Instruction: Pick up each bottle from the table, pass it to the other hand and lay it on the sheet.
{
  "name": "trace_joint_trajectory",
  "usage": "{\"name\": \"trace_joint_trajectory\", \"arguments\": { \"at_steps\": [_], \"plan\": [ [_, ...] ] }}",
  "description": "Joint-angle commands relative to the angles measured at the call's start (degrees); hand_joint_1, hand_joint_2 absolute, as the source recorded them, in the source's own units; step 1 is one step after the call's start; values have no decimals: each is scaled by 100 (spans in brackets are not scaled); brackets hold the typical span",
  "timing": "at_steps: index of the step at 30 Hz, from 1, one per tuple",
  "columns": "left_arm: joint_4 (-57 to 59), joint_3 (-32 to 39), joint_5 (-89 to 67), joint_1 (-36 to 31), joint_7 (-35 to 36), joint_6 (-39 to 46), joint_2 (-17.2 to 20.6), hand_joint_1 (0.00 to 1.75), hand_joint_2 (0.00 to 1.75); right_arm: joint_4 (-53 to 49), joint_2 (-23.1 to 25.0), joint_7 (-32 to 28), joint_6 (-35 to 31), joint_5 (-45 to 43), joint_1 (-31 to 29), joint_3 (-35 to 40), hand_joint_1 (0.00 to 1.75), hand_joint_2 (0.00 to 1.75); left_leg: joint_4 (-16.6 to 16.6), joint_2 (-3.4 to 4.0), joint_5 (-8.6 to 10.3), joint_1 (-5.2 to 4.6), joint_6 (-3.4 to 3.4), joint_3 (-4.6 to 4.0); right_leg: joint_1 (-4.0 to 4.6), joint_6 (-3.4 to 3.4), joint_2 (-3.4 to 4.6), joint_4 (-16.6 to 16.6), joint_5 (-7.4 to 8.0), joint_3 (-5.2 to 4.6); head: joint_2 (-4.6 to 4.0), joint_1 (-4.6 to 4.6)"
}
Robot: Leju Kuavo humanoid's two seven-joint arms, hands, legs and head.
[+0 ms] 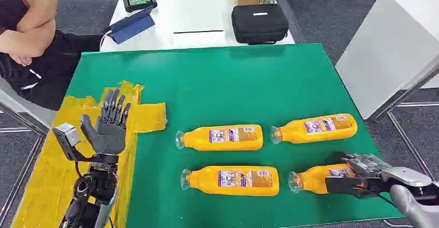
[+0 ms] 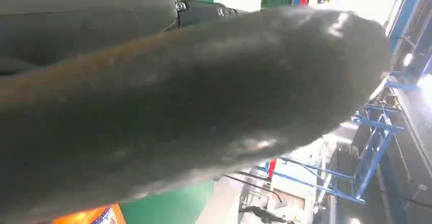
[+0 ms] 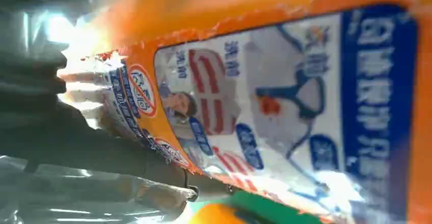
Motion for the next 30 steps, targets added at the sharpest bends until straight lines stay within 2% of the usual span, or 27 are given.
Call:
{"name": "trace_joint_trajectory", "arguments": {
  "at_steps": [1,5,9,12,17,22,28,29,30],
  "plan": [
    [423,-107,87,-213,-37,70,41,0,0,-155,221,244,-300,-103,652,-478,175,175,-8,-13,-2,7,-5,18,7,-5,-16,-12,-5,29,0,-2],
    [350,-20,120,-208,-17,47,1,0,0,-826,147,366,-245,-235,1176,-1100,175,175,-9,-29,-7,7,-8,34,8,-9,-37,-14,-15,49,0,0],
    [160,175,151,-27,-14,14,5,0,0,-1413,482,276,-472,-138,1401,-1911,175,175,-5,-9,-7,2,-4,20,3,-5,-13,-6,-9,27,0,2],
    [-15,365,151,119,-22,-39,-19,0,0,-2083,813,-134,-568,-265,1458,-2793,175,175,-7,14,-12,0,-5,16,0,-6,8,-4,-6,20,0,-2],
    [-60,466,231,242,-93,-118,4,0,0,-2618,519,-1037,-199,-1600,1527,-4190,175,175,2,13,-15,-6,-5,3,-5,-6,6,11,-12,1,0,-4],
    [-113,510,325,332,-186,-122,-22,0,0,-2573,570,-1256,1,-1874,1673,-4747,175,175,-2,-8,-8,1,1,-2,1,-1,-15,-3,-8,4,0,0],
    [-311,533,323,405,-177,-112,-87,0,0,-2416,959,-1407,-165,-1982,1353,-4608,175,175,-7,8,-11,3,0,1,0,-3,2,-9,-3,5,0,-2],
    [-355,526,324,424,-144,-107,-104,0,175,-2326,1100,-1436,-173,-2092,1183,-4492,175,175,-9,10,-14,4,-3,12,2,-6,2,-13,-6,16,0,0],
    [-412,477,338,446,-46,-135,-122,0,175,-2203,1478,-1492,-242,-2226,836,-4269,175,175,-11,14,-15,5,-5,20,4,-8,5,-17,-5,24,0,-2]
  ]
}}
